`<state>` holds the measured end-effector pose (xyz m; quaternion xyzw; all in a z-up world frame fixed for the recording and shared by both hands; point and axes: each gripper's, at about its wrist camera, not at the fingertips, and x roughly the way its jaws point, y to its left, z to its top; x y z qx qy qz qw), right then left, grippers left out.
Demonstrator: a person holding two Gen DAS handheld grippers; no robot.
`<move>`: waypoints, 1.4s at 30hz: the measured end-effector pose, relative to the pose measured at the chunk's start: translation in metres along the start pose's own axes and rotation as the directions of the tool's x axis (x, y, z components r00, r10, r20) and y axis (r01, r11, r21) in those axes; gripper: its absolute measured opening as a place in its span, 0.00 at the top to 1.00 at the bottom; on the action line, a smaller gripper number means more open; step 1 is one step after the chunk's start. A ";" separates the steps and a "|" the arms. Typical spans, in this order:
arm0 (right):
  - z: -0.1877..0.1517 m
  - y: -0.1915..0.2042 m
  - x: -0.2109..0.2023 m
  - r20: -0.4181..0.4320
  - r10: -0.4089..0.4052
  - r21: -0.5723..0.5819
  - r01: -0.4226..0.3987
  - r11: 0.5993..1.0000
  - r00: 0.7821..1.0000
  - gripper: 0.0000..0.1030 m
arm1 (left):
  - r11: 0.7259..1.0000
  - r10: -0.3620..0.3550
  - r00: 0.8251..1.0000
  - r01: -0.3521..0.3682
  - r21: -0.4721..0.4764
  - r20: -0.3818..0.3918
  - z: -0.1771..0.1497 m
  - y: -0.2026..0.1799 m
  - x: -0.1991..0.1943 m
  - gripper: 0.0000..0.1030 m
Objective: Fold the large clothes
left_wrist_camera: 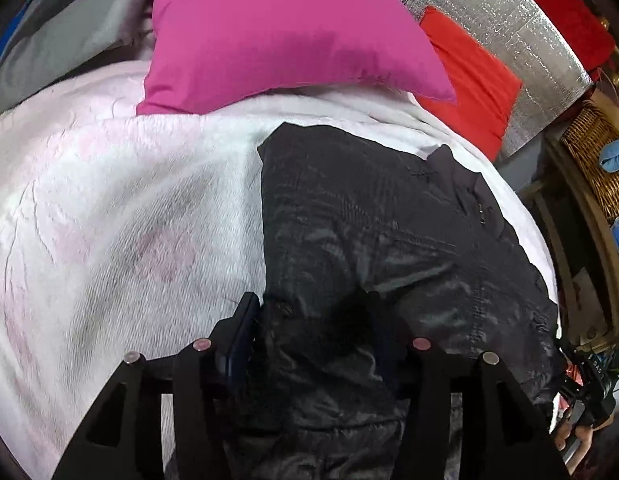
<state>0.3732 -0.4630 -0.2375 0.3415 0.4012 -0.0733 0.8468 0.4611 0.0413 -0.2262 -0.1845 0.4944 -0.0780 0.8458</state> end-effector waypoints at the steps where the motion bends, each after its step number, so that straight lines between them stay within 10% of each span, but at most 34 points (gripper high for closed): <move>1: 0.000 0.000 -0.006 0.007 -0.006 -0.012 0.006 1.000 1.000 0.35 | 1.000 0.005 1.000 -0.005 0.006 -0.004 -0.001 -0.001 -0.003 0.44; 28: -0.104 -0.087 -0.165 0.030 0.106 0.034 -0.107 0.994 0.994 0.33 | 0.982 0.107 0.992 -0.116 0.148 0.067 -0.134 0.036 -0.123 0.33; 42: -0.196 -0.102 -0.186 -0.150 0.103 -0.008 -0.106 0.994 0.983 0.28 | 0.985 0.128 0.991 -0.131 0.109 0.038 -0.224 0.065 -0.172 0.33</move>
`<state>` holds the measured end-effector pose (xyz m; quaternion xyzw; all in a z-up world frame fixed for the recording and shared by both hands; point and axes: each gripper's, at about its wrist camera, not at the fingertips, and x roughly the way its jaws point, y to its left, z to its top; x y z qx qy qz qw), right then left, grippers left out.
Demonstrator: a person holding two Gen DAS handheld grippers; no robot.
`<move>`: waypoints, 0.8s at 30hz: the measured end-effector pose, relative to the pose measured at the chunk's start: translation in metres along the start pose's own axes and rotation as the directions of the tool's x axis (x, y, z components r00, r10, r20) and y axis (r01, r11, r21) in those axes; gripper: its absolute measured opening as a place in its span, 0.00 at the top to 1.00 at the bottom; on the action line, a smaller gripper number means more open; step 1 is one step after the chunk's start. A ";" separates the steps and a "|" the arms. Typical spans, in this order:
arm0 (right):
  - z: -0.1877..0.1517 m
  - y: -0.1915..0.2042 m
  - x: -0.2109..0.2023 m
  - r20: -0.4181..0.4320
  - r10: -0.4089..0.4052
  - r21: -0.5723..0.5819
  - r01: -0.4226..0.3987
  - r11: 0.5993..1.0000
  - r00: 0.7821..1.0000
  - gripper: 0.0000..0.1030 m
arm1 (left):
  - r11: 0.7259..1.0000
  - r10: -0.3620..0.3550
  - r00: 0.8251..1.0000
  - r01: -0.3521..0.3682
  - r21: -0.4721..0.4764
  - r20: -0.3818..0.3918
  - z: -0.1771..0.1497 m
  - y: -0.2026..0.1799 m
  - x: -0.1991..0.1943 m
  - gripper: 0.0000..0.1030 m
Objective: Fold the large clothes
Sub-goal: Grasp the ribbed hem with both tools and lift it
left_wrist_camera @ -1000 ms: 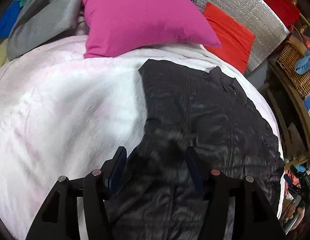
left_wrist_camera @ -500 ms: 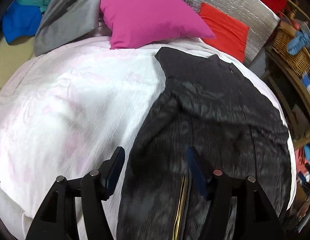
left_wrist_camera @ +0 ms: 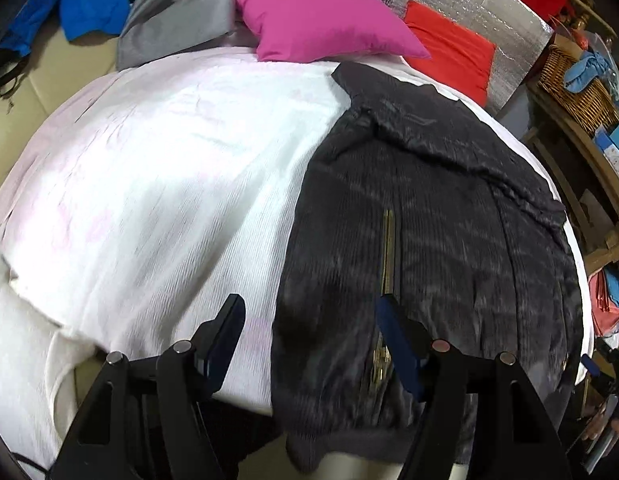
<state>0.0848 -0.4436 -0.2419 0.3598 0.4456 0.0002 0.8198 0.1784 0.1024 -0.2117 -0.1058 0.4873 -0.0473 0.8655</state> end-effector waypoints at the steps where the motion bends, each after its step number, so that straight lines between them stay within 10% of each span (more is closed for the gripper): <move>1: -0.008 0.003 0.002 -0.025 0.001 -0.014 -0.002 1.000 1.000 0.28 | 1.000 0.000 1.000 0.000 0.006 -0.001 -0.006 0.000 -0.005 0.33; 15: -0.055 0.009 0.010 -0.132 -0.005 -0.075 -0.005 0.997 0.991 0.28 | 0.995 0.056 0.986 -0.041 0.094 -0.158 -0.062 -0.026 -0.015 0.23; 24: -0.066 0.012 0.025 -0.182 -0.007 -0.095 -0.010 0.995 0.983 0.28 | 0.983 0.184 0.936 -0.170 0.071 -0.299 -0.080 -0.028 0.025 0.22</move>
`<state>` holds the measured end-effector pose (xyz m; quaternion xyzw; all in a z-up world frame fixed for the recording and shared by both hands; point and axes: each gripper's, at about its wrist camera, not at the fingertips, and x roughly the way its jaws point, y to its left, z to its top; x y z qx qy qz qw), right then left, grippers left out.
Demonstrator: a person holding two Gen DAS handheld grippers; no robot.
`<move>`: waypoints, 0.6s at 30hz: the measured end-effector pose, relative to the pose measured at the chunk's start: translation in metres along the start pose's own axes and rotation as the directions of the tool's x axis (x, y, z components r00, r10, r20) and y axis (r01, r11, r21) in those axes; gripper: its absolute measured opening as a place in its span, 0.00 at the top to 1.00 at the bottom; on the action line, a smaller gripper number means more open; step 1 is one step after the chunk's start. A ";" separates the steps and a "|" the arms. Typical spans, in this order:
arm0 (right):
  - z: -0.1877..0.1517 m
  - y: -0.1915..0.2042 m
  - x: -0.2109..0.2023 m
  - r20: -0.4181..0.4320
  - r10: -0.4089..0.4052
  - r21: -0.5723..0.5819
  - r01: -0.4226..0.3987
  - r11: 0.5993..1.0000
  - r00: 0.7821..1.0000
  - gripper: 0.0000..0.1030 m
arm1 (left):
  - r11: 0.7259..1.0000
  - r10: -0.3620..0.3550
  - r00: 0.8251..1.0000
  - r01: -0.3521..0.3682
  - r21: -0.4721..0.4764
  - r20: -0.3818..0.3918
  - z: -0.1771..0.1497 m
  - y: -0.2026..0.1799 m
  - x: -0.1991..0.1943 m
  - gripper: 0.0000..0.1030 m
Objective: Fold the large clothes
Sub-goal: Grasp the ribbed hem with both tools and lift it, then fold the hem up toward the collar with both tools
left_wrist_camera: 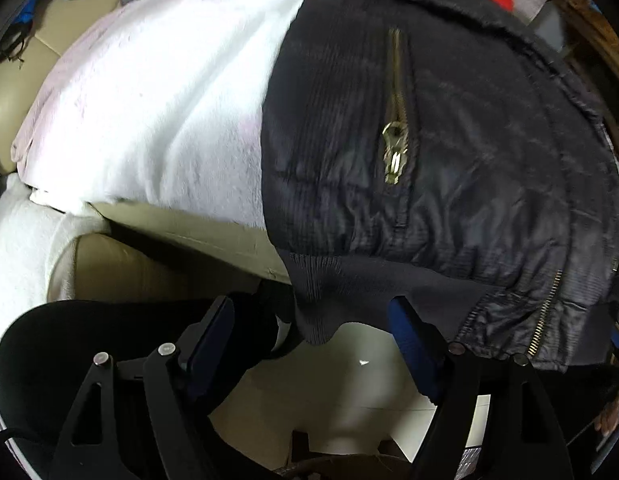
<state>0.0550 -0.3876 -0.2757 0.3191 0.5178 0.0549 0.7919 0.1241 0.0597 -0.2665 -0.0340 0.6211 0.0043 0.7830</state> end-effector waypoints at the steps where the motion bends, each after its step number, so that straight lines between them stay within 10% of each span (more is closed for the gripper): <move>1: -0.001 -0.001 0.002 -0.004 -0.001 0.001 0.001 1.000 1.000 0.28 | 1.000 0.006 1.000 -0.006 0.009 -0.007 0.001 -0.003 0.007 0.22; 9: -0.002 -0.010 0.027 -0.066 -0.011 0.056 0.015 0.998 0.998 0.28 | 0.996 -0.033 0.998 0.038 0.087 -0.056 -0.006 -0.019 0.035 0.25; 11: -0.002 -0.010 0.030 -0.064 -0.022 0.054 0.026 0.998 0.998 0.33 | 0.994 -0.060 0.998 0.062 0.089 -0.025 -0.006 -0.020 0.028 0.38; 13: -0.002 -0.008 0.031 -0.064 -0.033 0.037 0.036 0.999 0.997 0.68 | 0.994 -0.063 0.998 0.064 0.085 -0.011 -0.004 -0.017 0.024 0.61; 18: -0.005 0.005 0.010 0.010 -0.012 -0.012 0.012 1.000 1.000 0.84 | 0.995 -0.058 0.998 0.056 0.084 0.018 -0.002 -0.002 0.015 0.90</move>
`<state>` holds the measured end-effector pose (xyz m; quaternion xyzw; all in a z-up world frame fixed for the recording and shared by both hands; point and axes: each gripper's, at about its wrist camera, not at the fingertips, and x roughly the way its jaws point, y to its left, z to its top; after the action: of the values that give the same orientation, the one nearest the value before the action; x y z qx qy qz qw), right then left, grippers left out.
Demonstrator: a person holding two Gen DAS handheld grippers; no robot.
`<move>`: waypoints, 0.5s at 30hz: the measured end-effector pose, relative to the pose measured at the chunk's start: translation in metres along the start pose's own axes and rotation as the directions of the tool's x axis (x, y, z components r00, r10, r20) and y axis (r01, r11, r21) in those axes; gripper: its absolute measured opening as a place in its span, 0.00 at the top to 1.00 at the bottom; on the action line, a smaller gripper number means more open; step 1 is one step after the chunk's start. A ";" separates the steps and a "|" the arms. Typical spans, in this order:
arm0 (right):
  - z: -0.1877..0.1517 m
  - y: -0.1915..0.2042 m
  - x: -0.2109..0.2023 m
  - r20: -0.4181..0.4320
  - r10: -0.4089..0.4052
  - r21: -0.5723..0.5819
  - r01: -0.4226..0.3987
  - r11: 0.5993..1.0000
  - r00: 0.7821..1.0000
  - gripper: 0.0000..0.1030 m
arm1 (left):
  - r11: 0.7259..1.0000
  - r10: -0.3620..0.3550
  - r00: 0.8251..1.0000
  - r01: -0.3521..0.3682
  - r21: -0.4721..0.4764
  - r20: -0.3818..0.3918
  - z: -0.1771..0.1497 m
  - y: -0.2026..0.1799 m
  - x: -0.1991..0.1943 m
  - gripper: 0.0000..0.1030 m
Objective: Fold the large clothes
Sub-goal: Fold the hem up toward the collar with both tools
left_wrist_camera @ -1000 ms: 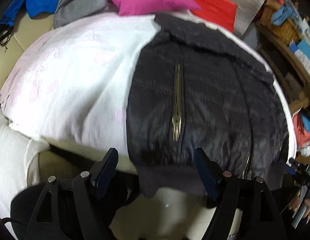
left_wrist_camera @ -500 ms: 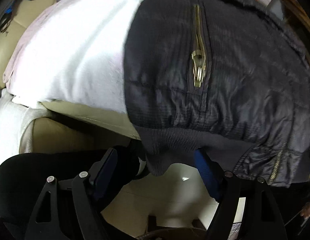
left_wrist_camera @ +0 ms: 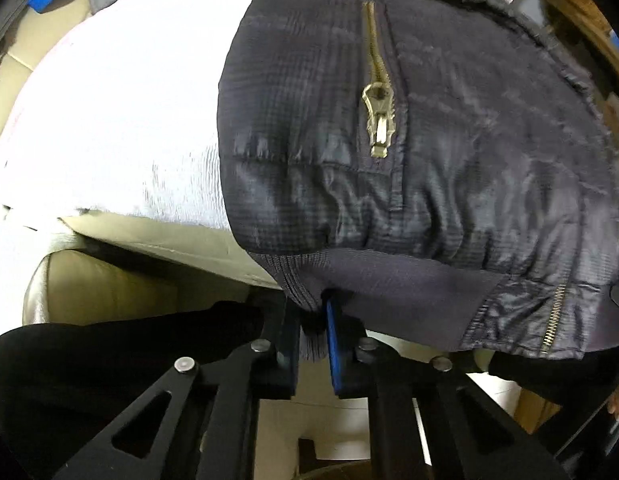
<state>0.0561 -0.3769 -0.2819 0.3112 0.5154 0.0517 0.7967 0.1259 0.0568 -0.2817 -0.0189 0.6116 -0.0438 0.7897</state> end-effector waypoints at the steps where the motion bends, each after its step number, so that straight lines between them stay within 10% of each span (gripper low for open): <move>1: -0.001 0.004 -0.006 0.019 0.018 -0.015 -0.018 1.000 1.000 0.84 | 1.000 -0.014 1.000 0.014 0.003 0.014 0.000 0.002 -0.005 0.90; 6: 0.000 0.002 0.003 -0.021 -0.032 -0.013 0.032 0.999 0.999 0.81 | 1.000 -0.012 1.000 0.012 0.007 -0.012 0.004 0.009 0.000 0.87; 10: -0.002 -0.002 0.025 -0.104 -0.102 -0.003 0.102 0.995 0.989 0.27 | 0.999 0.010 0.999 -0.008 0.031 -0.041 0.013 0.007 0.016 0.46; 12: -0.001 0.001 0.028 -0.076 -0.109 -0.032 0.107 0.994 0.991 0.28 | 1.000 -0.012 1.000 0.013 0.025 -0.023 0.017 0.005 0.016 0.47; 15: 0.002 0.008 0.025 -0.056 -0.101 -0.069 0.097 0.993 0.993 0.80 | 0.999 -0.040 0.999 0.039 0.020 0.026 0.025 0.007 0.001 0.79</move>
<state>0.0713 -0.3610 -0.2963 0.2573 0.5517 0.0384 0.7925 0.1503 0.0626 -0.2770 -0.0239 0.6000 -0.0652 0.7970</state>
